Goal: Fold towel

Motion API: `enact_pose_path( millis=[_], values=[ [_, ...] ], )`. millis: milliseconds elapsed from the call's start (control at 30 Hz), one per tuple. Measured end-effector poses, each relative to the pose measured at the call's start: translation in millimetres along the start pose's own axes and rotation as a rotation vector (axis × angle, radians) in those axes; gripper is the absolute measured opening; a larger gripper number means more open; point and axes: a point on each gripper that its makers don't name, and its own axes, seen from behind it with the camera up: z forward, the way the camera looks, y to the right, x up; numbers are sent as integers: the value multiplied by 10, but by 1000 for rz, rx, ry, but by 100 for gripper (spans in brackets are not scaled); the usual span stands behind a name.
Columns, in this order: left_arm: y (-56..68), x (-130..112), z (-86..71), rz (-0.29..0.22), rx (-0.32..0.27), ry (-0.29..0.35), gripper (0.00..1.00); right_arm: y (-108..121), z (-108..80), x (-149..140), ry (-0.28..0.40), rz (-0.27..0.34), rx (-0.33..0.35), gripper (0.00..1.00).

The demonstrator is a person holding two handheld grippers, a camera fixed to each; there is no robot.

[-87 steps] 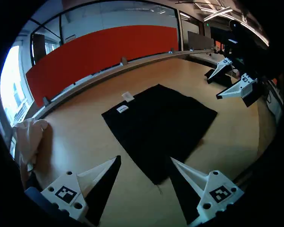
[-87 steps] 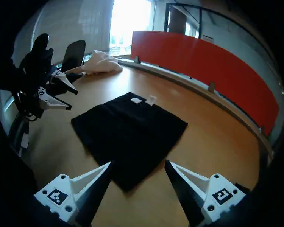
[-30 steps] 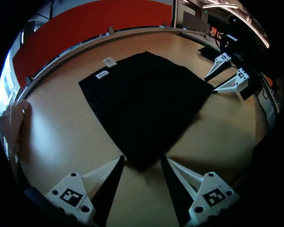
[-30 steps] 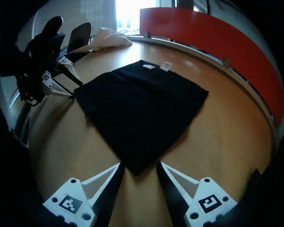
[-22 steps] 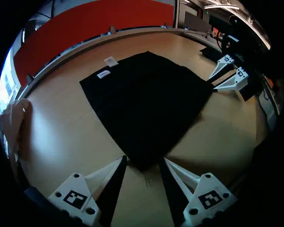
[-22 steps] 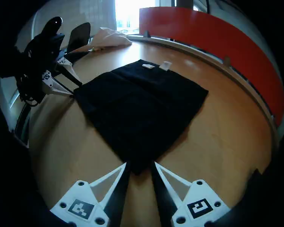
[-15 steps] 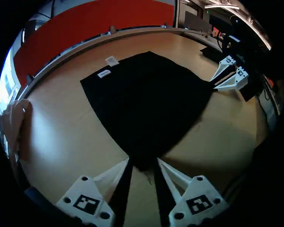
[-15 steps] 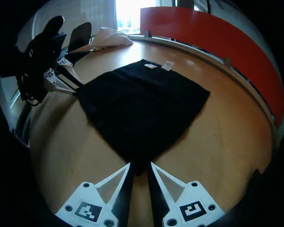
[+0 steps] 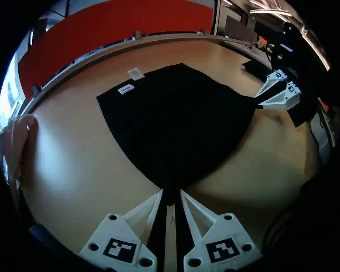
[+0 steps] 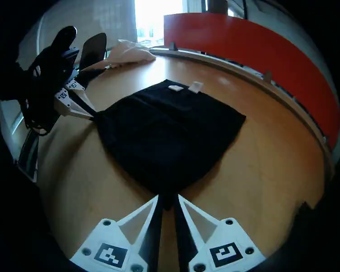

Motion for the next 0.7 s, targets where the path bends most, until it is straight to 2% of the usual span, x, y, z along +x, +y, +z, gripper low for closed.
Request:
enact_pose_path(
  millis=[333,700],
  values=[
    [36,186,-254,-22,2,31,11,19,-241,218,40,-2,-8,16],
    [120,370,-597,-81,-13,45,11,-23,-581,443,70,-9,-5,16]
  ],
)
